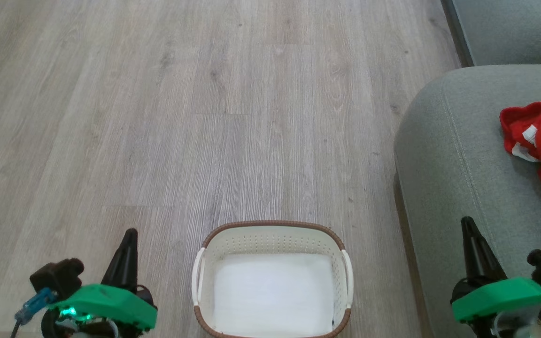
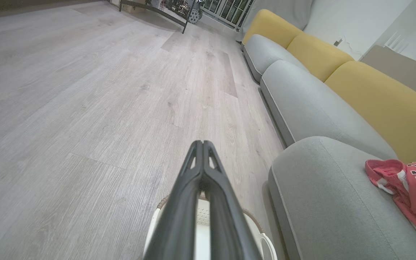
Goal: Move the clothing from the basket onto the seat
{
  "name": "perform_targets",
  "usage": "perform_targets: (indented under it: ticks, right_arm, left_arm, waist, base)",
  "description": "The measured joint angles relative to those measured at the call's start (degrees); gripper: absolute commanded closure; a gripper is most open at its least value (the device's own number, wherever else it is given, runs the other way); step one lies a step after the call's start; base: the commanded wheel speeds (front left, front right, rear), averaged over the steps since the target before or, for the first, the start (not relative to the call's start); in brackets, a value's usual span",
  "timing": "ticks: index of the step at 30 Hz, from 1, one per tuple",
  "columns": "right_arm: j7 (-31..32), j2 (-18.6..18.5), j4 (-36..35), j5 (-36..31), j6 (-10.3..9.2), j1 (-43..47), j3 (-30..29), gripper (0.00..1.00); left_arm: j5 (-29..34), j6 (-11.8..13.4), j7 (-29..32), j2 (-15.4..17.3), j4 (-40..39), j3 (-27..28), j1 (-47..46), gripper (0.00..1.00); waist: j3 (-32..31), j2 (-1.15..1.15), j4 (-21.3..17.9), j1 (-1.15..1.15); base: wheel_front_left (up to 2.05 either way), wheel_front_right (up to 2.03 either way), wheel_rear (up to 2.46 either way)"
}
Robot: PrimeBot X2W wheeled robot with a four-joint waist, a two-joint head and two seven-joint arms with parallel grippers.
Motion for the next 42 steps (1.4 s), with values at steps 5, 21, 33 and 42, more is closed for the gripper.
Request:
perform_targets:
  ticks: [5,21,33,42]
  right_arm:
    - [0.58,0.09,0.21,2.33,0.0,-0.01,-0.16,1.0]
    - [3.13,0.45,1.26,11.78,-0.01,-0.77,-1.25,1.0]
    - [5.11,0.92,1.91,19.34,-0.01,-1.51,-1.96,1.0]
    - [6.48,1.78,2.49,24.49,-0.01,-2.72,-2.37,1.0]
  left_arm:
    - [-1.97,-0.51,0.81,-0.3,0.16,0.96,-0.14,1.0]
    - [-9.79,-2.05,3.02,-2.01,1.31,3.8,-1.01,1.0]
    - [-16.14,-3.55,5.31,-3.53,1.79,6.79,-1.18,1.0]
    - [-20.46,-4.55,6.71,-4.24,2.24,8.49,-1.43,1.0]
  waist:
    - [0.0,0.0,-0.14,0.0]
    - [0.03,0.0,-0.69,0.0]
    - [0.05,0.0,-1.14,0.0]
    - [0.06,0.0,-1.46,0.0]
  base:
    - [0.0,0.0,0.0]
    - [0.0,0.0,0.0]
    - [0.0,0.0,0.0]
    - [0.0,0.0,0.0]
